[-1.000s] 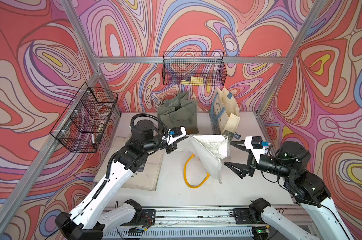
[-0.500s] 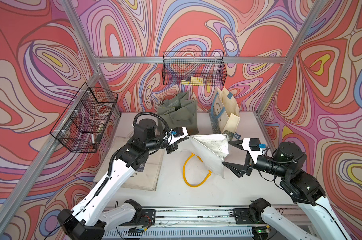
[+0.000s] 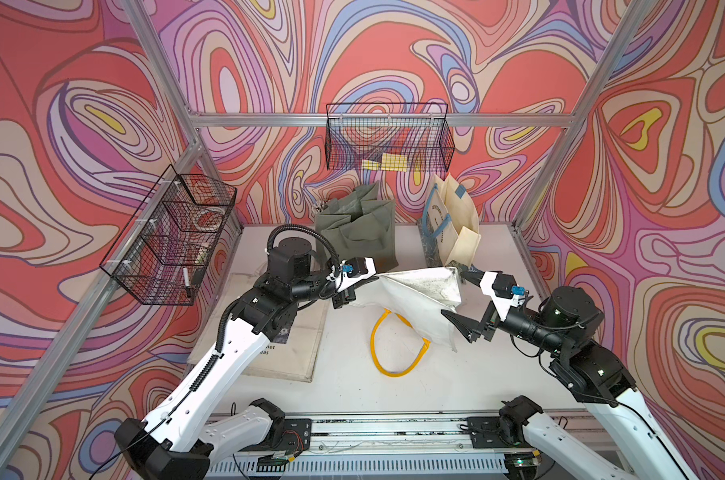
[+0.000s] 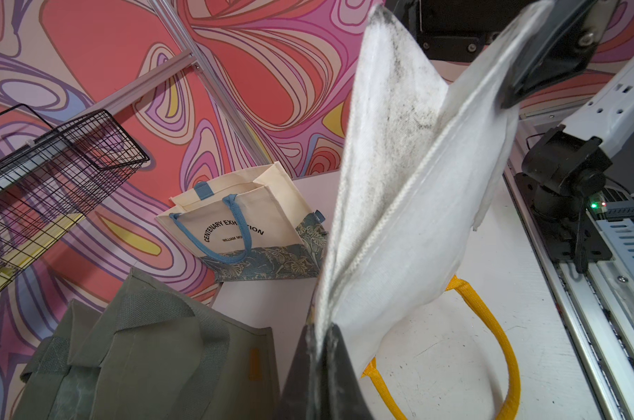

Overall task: Put away the canvas bag
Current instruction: Press the canvas bag at the center of the board.

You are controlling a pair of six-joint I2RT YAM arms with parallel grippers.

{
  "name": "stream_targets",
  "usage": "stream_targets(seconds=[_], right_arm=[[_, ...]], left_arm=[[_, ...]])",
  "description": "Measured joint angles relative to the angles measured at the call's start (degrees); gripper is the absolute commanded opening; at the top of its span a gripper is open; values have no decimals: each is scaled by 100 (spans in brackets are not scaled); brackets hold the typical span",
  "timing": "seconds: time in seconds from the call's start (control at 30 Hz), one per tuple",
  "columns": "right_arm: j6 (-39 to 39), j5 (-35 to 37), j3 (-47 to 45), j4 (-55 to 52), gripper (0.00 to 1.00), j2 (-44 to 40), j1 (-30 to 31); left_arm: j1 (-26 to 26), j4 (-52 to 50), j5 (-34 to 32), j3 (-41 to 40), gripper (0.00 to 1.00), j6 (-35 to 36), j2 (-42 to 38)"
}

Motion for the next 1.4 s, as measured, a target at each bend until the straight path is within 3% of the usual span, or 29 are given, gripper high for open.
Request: stream_targets(seconds=[0.17, 0.23, 0.43, 0.5, 0.57, 0.7, 0.8, 1.07, 1.4], right_arm=[[120, -393, -76, 192, 98, 90, 0], [199, -540, -76, 205, 90, 166, 0], [444, -804, -70, 170, 31, 267, -2], [448, -828, -55, 138, 1, 271, 0], [439, -837, -17, 101, 0, 286, 0], [365, -837, 114, -24, 0, 387, 0], [299, -839, 289, -186, 0, 551, 0], [11, -861, 846, -678, 0, 1067, 0], [-332, -1005, 1241, -1174, 0, 1423, 0]], left_arm=[[0, -13, 111, 0, 0, 160, 7], [0, -13, 127, 11, 0, 186, 17], [2, -13, 90, 68, 0, 203, 74], [2, -13, 79, 76, 0, 208, 74], [2, -35, 76, 92, 2, 223, 74], [2, -232, 90, 181, 34, 221, 72], [-81, -507, 125, 409, 45, 205, 74], [-1220, -964, -186, 1139, 53, 203, 199], [-1434, -957, -538, 1735, 57, -120, 1279]])
